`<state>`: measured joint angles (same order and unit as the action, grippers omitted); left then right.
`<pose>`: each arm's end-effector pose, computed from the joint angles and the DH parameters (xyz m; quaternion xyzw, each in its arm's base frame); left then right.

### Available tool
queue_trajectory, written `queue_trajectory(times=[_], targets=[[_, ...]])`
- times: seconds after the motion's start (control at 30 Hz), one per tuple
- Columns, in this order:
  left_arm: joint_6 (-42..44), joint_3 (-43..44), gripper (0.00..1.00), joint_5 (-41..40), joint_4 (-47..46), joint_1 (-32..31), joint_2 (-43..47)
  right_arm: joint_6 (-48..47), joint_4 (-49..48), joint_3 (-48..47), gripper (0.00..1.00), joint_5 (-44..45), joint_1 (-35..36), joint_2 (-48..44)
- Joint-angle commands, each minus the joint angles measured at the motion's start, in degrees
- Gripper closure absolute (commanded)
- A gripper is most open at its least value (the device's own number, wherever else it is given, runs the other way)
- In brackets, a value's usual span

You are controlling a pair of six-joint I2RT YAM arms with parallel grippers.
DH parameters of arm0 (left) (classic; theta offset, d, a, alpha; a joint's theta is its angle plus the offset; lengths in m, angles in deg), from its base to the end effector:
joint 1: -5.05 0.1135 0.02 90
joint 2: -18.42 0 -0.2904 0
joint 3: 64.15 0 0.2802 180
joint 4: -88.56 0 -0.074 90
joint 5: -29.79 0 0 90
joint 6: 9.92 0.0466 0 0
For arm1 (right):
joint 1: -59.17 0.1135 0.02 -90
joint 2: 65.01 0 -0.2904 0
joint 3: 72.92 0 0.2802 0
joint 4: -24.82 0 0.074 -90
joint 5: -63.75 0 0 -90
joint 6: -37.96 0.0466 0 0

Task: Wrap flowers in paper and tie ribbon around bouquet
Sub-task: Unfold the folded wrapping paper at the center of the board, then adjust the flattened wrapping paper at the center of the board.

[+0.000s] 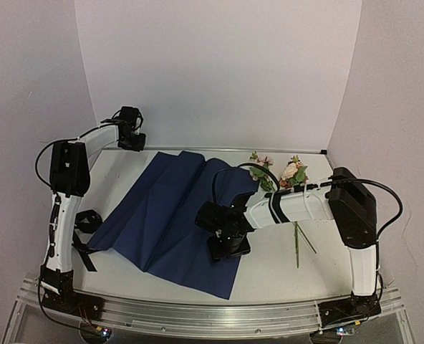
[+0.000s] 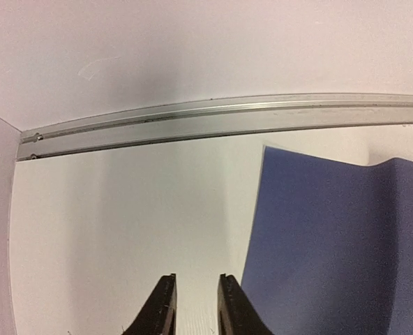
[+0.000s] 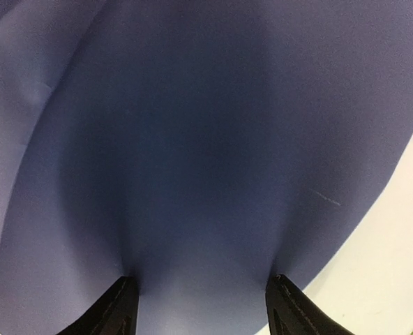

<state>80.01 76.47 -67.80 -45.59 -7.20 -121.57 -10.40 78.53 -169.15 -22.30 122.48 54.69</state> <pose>0.5948 -0.1228 0.2180 0.0728 0.9201 0.0201 0.3844 0.2039 0.3985 0.1367 -0.1829 0.9762 0.0676 0.0951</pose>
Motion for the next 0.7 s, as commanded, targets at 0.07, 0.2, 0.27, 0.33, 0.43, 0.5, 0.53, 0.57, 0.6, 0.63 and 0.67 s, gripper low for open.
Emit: queue_trajectory(times=[0.07,0.2,0.27,0.33,0.43,0.5,0.53,0.57,0.6,0.63,0.67], targets=[[-13.74,-4.37,0.61,9.46,3.14,0.23,8.22,1.38,4.56,-3.93,0.34,2.25,-0.69,-1.54],[-24.01,-17.86,0.49,20.52,0.42,0.11,15.91,0.75,4.55,-4.93,0.30,4.38,-1.16,-3.30],[-27.78,-23.58,0.47,24.36,-1.57,-0.06,18.94,0.12,4.56,-6.28,0.28,5.57,-1.41,-4.14],[-29.98,-29.15,0.46,26.47,-3.96,-0.76,21.88,-0.66,4.47,-7.75,0.25,6.65,-1.99,-5.01],[-31.82,-34.16,0.44,28.14,-5.98,-2.54,25.06,-2.06,4.46,-10.09,0.23,8.03,-3.16,-5.65],[-33.46,-36.68,0.44,29.65,-7.09,-3.72,26.25,-3.09,4.46,-11.73,0.23,8.71,-3.99,-5.39],[-34.25,-37.46,0.44,29.99,-7.49,-4.21,26.60,-3.45,4.50,-12.73,0.23,8.88,-4.58,-4.98],[-35.32,-38.78,0.44,30.37,-8.09,-4.93,26.99,-4.13,4.47,-13.64,0.23,9.16,-5.26,-4.41],[-36.09,-39.71,0.44,30.55,-8.47,-5.51,27.19,-4.73,4.43,-14.42,0.23,9.39,-5.73,-3.87],[-37.31,-41.03,0.44,30.69,-9.00,-6.12,27.26,-5.44,4.40,-15.56,0.23,9.38,-6.57,-2.91],[-38.37,-42.23,0.44,30.89,-9.53,-6.61,27.37,-6.12,4.20,-16.39,0.23,9.25,-7.35,-2.30]])
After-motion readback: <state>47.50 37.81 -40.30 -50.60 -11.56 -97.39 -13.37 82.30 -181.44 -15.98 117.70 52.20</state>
